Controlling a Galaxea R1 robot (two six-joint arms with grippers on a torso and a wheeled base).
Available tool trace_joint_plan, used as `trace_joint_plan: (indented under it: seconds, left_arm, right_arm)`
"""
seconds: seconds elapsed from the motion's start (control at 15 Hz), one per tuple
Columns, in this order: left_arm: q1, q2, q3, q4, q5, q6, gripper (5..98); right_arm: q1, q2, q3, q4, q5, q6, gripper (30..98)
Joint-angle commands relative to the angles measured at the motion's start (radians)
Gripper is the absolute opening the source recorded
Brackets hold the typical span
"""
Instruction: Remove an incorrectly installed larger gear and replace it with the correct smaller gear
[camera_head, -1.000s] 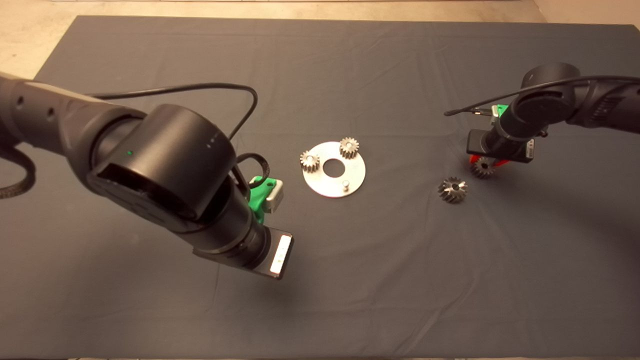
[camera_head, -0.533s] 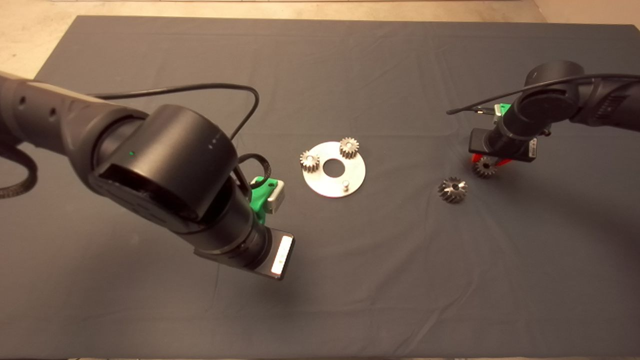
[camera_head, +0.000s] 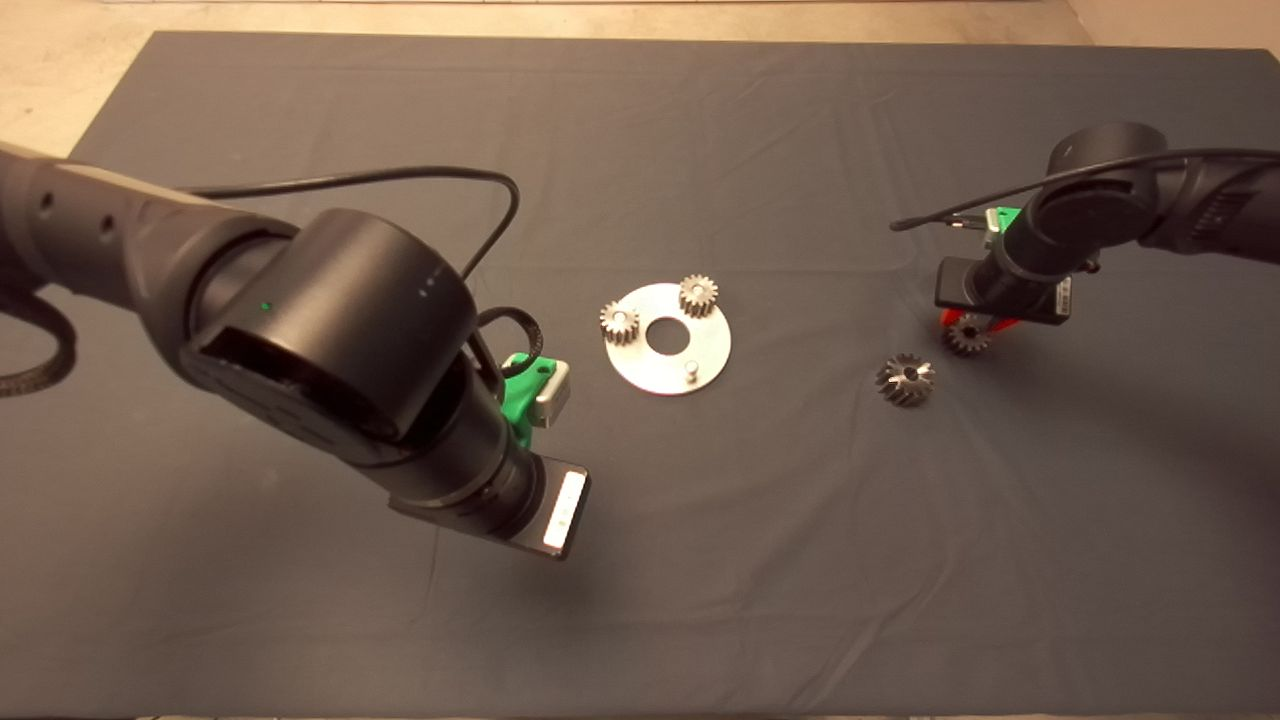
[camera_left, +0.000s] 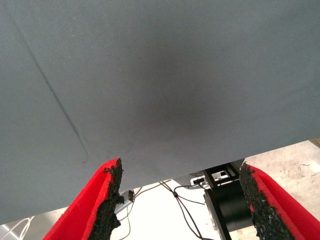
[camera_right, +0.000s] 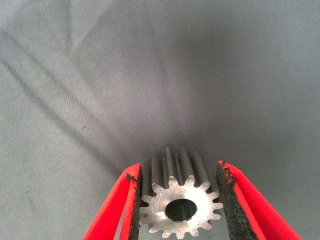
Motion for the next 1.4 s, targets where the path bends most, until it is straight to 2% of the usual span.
trace_joint_plan:
  seconds: [0.0,0.6,1.0,1.2,1.33]
  left_arm:
    - [-0.006,0.028,-0.009,0.005,0.125,-0.001,59.2]
    - [-0.006,0.029,-0.013,0.004,0.125,-0.001,59.2]
    - [-0.003,0.029,-0.013,0.004,0.125,-0.001,59.2]
    - [0.011,0.029,-0.016,0.005,0.126,-0.001,59.2]
    - [0.011,0.028,-0.015,0.004,0.126,-0.001,59.2]
  right_arm:
    - [0.029,-0.007,0.012,0.018,-0.133,0.006,37.0]
    - [0.029,-0.044,0.016,0.015,-0.133,0.006,35.3]
    - [0.029,-0.154,0.021,0.019,-0.133,0.004,33.6]
    - [0.029,-0.15,0.023,0.023,-0.133,0.001,32.0]
    - [0.029,-0.139,0.024,0.064,-0.133,0.004,32.1]
